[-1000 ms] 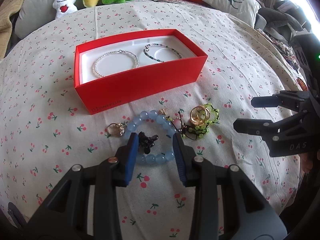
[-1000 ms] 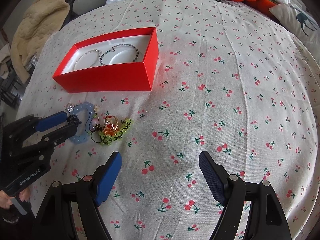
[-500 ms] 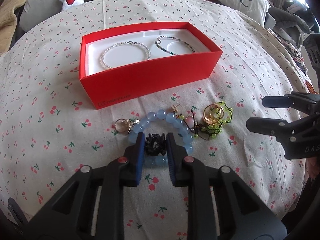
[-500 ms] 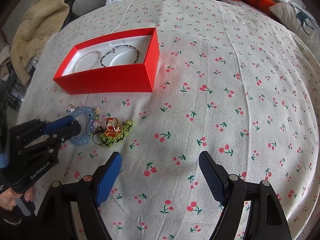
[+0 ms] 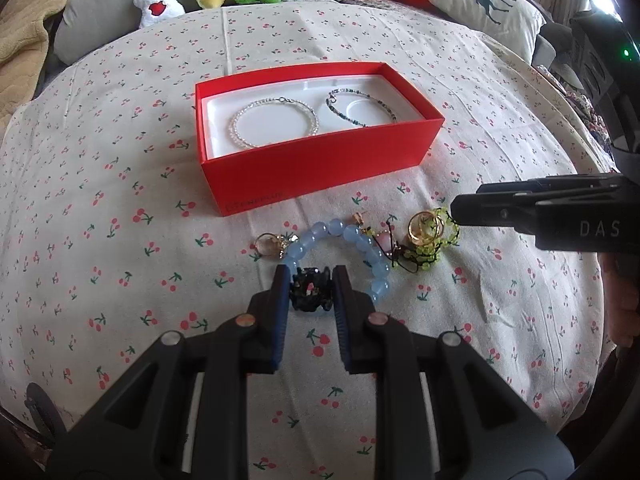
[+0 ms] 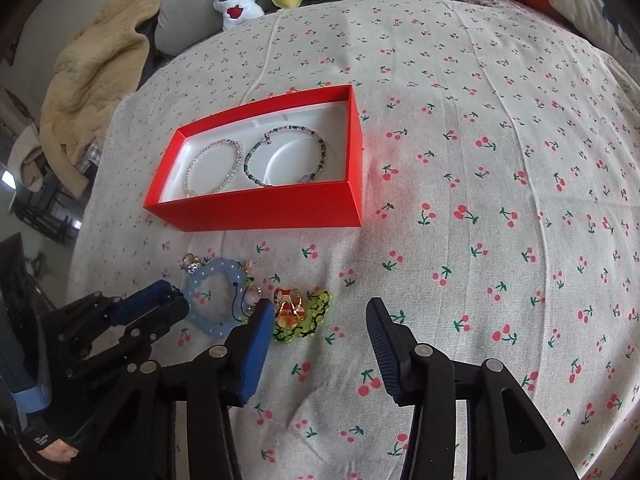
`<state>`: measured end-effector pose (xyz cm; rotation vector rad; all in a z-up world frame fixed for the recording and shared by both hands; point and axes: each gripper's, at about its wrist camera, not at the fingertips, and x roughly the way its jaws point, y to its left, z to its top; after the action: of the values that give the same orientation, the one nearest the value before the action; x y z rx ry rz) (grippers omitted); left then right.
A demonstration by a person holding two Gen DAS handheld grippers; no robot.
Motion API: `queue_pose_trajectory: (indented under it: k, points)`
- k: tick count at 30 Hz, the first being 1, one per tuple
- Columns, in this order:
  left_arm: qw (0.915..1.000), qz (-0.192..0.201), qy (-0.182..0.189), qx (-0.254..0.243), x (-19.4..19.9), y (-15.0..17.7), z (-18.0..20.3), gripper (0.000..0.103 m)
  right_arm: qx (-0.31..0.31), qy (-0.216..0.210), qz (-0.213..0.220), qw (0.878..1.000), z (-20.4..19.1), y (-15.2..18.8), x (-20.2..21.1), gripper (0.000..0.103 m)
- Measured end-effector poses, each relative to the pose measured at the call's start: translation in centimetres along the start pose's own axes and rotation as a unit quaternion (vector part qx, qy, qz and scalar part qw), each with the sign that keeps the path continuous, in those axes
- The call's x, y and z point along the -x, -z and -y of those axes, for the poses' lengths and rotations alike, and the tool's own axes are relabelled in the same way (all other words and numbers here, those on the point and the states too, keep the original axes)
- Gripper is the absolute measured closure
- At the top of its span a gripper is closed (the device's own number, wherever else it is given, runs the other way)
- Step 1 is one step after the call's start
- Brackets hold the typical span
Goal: Organize jewelry
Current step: 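Grasp a gold ring with the right tool while the left tool holds the clip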
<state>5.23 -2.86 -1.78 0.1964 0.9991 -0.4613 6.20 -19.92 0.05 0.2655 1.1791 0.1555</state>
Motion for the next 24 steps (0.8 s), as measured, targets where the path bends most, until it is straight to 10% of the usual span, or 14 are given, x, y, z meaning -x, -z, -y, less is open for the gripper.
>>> queue_pose_trajectory:
  k: [24]
  points:
    - [0.9998,0.013,-0.01,0.009,1.1,0.0,-0.5,0.08,0.006,-0.011,-0.026,1.0,-1.9,-0.6,-2.8,0.087]
